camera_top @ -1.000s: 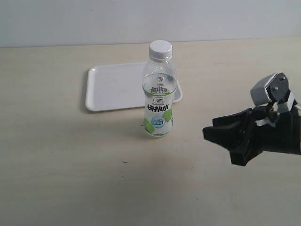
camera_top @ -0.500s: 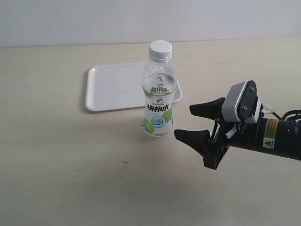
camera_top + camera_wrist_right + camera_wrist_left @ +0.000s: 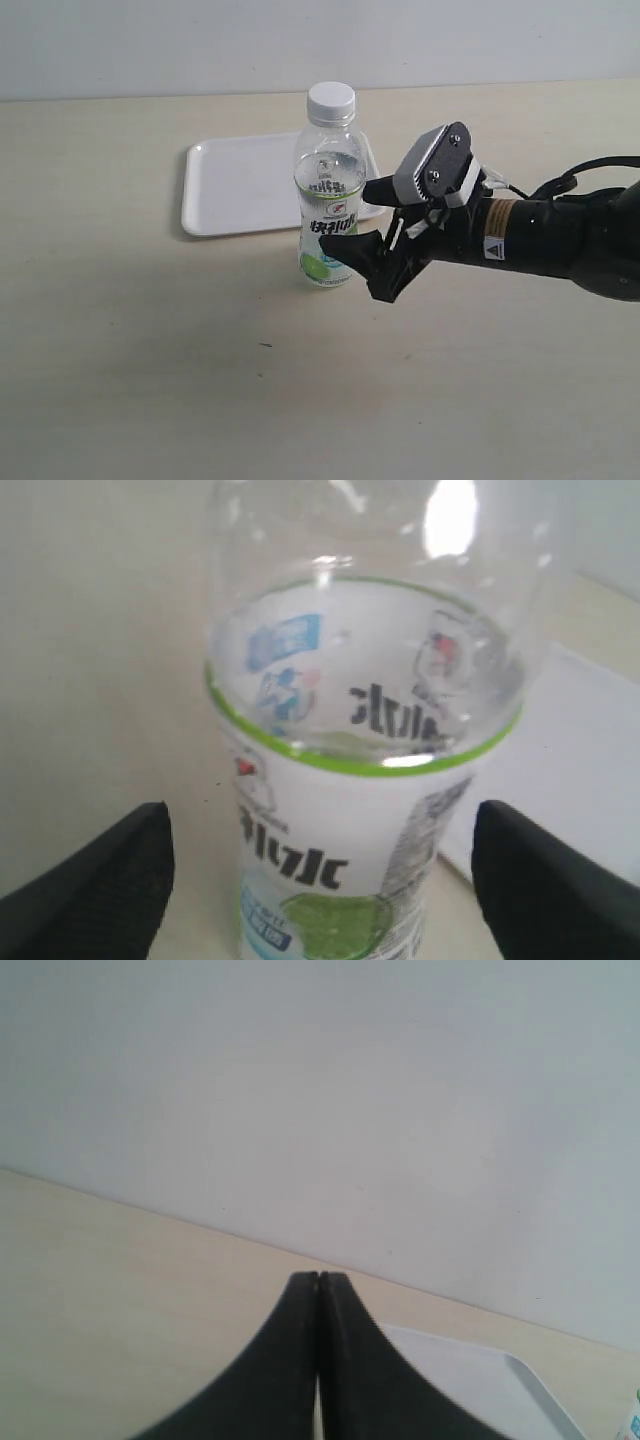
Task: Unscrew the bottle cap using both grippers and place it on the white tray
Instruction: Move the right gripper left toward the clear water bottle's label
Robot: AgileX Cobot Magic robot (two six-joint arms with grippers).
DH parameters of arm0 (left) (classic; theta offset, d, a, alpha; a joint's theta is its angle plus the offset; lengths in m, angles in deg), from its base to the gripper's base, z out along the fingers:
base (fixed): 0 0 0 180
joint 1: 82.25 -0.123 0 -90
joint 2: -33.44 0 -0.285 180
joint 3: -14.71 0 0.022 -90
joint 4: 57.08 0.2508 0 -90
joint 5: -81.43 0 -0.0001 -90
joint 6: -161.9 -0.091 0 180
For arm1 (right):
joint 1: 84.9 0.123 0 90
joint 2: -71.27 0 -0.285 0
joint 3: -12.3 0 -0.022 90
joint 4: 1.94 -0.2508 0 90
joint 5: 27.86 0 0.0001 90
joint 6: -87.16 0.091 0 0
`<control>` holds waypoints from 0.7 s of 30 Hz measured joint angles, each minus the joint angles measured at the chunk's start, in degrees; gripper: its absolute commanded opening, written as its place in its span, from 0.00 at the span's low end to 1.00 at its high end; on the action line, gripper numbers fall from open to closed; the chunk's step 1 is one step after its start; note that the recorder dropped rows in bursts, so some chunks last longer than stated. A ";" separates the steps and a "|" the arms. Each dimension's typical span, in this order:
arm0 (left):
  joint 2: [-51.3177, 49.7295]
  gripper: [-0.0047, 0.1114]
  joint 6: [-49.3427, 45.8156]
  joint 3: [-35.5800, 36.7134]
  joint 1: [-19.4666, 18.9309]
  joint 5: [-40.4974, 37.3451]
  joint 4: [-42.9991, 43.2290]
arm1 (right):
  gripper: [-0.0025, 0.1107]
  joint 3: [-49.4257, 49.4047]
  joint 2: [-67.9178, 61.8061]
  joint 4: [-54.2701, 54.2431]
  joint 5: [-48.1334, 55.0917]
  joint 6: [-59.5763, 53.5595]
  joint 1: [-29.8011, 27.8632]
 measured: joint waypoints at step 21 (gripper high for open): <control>0.00 0.04 0.00 0.00 0.00 0.00 0.00 | 0.77 0.72 -2.16 -3.33 0.98 -2.23 0.00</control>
